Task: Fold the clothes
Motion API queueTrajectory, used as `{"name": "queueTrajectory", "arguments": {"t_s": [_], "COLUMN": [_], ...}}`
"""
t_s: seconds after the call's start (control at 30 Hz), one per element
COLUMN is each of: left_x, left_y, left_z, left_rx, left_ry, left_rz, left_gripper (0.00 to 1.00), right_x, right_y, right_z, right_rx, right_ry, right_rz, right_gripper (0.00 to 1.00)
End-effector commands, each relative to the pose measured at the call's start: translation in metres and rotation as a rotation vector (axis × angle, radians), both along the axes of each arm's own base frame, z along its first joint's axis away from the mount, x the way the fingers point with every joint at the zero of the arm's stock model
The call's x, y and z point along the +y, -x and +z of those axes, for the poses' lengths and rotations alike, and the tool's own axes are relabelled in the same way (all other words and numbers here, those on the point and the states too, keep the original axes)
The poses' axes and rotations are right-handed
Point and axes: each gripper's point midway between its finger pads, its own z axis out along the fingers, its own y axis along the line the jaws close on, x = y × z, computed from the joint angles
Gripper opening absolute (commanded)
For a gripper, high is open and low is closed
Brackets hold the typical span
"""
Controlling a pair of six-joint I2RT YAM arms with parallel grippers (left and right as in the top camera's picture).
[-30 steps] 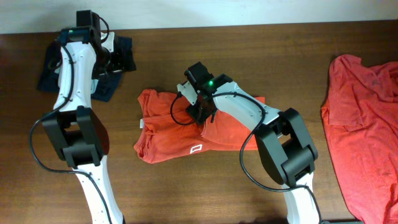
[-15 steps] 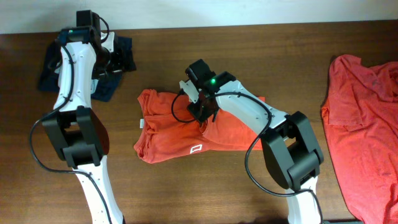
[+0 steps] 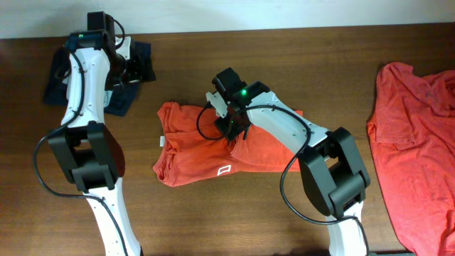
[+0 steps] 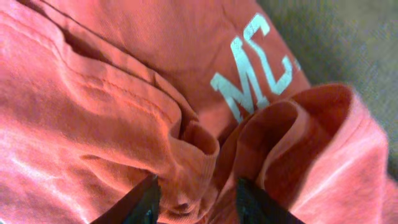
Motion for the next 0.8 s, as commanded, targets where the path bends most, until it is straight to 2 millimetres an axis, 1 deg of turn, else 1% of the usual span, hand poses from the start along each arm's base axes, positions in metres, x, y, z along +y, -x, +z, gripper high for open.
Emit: {"name": "queueTrajectory", "arguments": {"t_s": [0.0,0.03,0.07,0.13,0.17,0.2,0.23,0.27,0.3,0.33,0.37,0.43,0.5,0.6,0.67,0.77], "left_x": [0.002,0.002,0.002,0.002,0.002,0.002,0.002,0.002,0.002,0.002,0.002,0.002,0.002,0.002,0.002,0.002], "left_y": [-0.003,-0.003,-0.003,-0.003,-0.003,-0.003,-0.003,-0.003,-0.003,-0.003,-0.003,-0.003,-0.003,-0.003,-0.003,-0.003], "left_z": [0.010,0.010,0.010,0.010,0.010,0.010,0.010,0.010,0.010,0.010,0.010,0.010,0.010,0.010,0.010,0.010], "left_rx": [-0.030,-0.030,-0.030,-0.030,-0.030,-0.030,-0.030,-0.030,-0.030,-0.030,-0.030,-0.030,-0.030,-0.030,-0.030,-0.030], "left_ry": [-0.011,-0.011,-0.011,-0.011,-0.011,-0.011,-0.011,-0.011,-0.011,-0.011,-0.011,-0.011,-0.011,-0.011,-0.011,-0.011], "left_rz": [-0.012,-0.012,-0.012,-0.012,-0.012,-0.012,-0.012,-0.012,-0.012,-0.012,-0.012,-0.012,-0.012,-0.012,-0.012,-0.012], "left_gripper": [0.99,0.99,0.99,0.99,0.99,0.99,0.99,0.99,0.99,0.99,0.99,0.99,0.99,0.99,0.99,0.99], "right_x": [0.009,0.010,0.011,0.008,0.007,0.004,0.003,0.002,0.002,0.004,0.007,0.013,0.012,0.008,0.008,0.017], "right_y": [-0.026,-0.031,-0.037,-0.043,-0.044,-0.043,-0.040,-0.037,-0.032,-0.025,-0.019,-0.006,0.003,0.011,0.014,0.018], "right_z": [0.065,0.081,0.099,0.120,0.127,0.128,0.127,0.124,0.116,0.109,0.102,0.086,0.067,0.036,0.021,0.006], "right_rx": [-0.146,-0.177,-0.211,-0.244,-0.248,-0.241,-0.227,-0.208,-0.180,-0.143,-0.104,-0.034,0.020,0.090,0.116,0.144], "right_ry": [-0.076,-0.096,-0.116,-0.145,-0.152,-0.148,-0.143,-0.137,-0.133,-0.143,-0.158,-0.182,-0.170,-0.145,-0.146,-0.195], "right_rz": [-0.005,-0.009,-0.016,-0.047,-0.061,-0.067,-0.066,-0.065,-0.060,-0.049,-0.038,-0.018,-0.024,-0.077,-0.092,-0.077], "right_gripper": [0.52,0.54,0.58,0.65,0.65,0.59,0.47,0.31,0.18,0.06,0.04,0.04,0.04,0.04,0.04,0.04]}}
